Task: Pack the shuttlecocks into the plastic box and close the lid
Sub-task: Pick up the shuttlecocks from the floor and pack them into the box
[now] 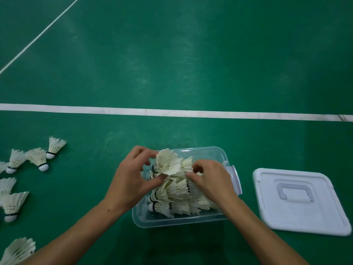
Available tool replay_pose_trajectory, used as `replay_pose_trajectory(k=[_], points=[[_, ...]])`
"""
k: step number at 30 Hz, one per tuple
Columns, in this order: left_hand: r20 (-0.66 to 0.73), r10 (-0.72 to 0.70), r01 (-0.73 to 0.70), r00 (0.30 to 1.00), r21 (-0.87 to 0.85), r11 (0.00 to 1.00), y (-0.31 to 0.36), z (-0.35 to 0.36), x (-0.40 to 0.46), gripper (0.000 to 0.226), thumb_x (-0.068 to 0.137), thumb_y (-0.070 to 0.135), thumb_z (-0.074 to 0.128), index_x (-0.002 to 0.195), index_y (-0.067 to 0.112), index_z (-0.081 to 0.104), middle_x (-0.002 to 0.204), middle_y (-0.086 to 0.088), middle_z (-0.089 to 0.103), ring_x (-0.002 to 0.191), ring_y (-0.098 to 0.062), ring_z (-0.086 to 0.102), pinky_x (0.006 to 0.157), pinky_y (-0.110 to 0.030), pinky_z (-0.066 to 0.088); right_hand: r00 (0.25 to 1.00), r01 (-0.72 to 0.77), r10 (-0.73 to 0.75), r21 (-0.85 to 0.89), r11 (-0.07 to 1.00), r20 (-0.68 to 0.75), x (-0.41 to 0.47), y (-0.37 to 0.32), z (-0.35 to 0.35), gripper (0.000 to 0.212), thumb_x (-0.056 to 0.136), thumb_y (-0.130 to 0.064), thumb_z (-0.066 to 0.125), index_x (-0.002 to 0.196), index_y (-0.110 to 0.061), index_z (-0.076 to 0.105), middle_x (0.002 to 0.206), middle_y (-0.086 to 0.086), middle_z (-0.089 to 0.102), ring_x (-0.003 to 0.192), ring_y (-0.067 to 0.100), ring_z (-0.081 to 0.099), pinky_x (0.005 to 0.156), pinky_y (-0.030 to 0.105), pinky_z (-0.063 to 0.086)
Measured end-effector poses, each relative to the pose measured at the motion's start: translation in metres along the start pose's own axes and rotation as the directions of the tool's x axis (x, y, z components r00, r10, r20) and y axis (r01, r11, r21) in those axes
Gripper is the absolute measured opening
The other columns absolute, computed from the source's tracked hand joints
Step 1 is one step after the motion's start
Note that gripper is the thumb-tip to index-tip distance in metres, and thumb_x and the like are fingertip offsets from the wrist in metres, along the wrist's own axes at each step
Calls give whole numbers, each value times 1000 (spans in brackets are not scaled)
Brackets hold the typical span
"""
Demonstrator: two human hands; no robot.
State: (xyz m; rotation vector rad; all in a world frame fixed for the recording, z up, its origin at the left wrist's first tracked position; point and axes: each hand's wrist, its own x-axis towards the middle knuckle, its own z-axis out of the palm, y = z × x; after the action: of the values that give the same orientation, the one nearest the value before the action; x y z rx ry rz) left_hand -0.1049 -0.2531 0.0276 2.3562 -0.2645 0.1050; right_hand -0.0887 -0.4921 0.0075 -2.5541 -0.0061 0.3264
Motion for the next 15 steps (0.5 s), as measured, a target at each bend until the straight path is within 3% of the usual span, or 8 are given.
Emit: replay_pose_trajectory(k=[2,4,10,15], points=[[18,41,-42,999,52,998,5,0,3,46,76,50,78,117,33,68,111,22,65,99,-1,61,78,-30,54,998,-21,18,67,998,55,-2,4,-9,37,91,-49,75,120,-27,72,117,-13,72,105,6,65,92,31,55],[25,82,-84,996,107,991,10,1,7,43,77,54,72,116,37,66,103,24,65,94,-3,61,75,-35,55,999,-22,18,107,994,35,-9,6,-23,44,90,-49,76,128,-29,69,122,-17,69,112,4,63,100,33,53],[24,173,-175,985,189,966,27,14,18,42,82,46,79,121,34,68,103,15,63,93,-11,59,68,-37,55,988,130,-97,314,941,-120,-30,-7,-48,29,89,-39,73,118,-37,72,112,-29,69,108,-4,63,86,27,57],[32,186,-188,982,227,956,40,25,29,40,83,44,82,120,35,69,101,13,64,91,-14,59,65,-38,53,952,257,-197,258,931,-236,-33,-12,-49,27,84,-43,62,109,-37,73,104,-32,69,113,2,60,89,35,57]])
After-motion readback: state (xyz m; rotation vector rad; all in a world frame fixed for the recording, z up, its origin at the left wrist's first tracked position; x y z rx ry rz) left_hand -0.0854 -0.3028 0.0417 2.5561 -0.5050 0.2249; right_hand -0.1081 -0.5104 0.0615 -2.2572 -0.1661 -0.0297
